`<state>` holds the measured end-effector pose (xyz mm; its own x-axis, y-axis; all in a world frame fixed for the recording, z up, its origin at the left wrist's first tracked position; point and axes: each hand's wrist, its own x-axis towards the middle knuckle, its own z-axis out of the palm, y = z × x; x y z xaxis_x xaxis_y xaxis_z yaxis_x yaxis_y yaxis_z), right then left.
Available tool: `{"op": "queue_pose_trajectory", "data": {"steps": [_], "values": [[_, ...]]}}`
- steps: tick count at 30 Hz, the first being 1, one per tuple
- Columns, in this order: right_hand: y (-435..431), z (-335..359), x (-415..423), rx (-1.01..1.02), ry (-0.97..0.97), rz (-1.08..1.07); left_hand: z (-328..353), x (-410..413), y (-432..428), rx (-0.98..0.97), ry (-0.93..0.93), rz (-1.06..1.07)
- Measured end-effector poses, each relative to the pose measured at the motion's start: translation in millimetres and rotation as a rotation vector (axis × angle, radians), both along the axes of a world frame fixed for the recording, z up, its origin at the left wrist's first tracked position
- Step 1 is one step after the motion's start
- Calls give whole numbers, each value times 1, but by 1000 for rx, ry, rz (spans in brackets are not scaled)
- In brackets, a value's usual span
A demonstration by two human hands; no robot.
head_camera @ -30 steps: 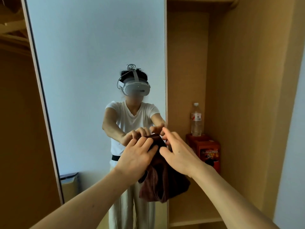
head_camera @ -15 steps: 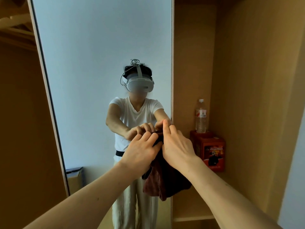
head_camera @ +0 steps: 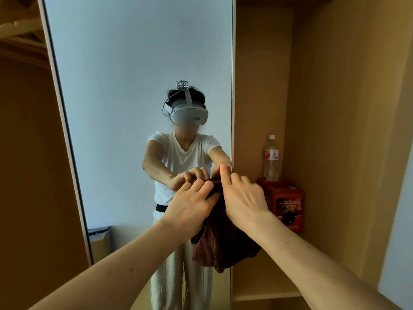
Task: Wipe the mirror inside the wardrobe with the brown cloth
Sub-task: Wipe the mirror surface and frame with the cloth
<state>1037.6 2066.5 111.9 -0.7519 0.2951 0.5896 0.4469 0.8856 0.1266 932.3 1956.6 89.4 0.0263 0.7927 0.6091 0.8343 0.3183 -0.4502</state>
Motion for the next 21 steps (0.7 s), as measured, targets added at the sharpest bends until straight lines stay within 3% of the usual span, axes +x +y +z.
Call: {"op": "queue_pose_trajectory", "data": {"steps": [3,6,8,10,13,18,21], "values": [[10,10,-1,-9,20,-21,-1,1,-1,4,-18,11],[3,2,10,-54,-83,0,0,2,1,9,-29,45],[-3,-9,25,-179,-173,36,-1,2,0,0,-65,73],[-1,-14,37,-387,-88,106,1,5,-3,-9,-142,84],[-12,-5,51,-618,57,216,11,13,-6,22,-433,140],[-20,12,52,-548,32,259,39,25,-5,172,-995,99],[-10,26,54,-844,140,353,43,25,-16,210,-1300,44]]}}
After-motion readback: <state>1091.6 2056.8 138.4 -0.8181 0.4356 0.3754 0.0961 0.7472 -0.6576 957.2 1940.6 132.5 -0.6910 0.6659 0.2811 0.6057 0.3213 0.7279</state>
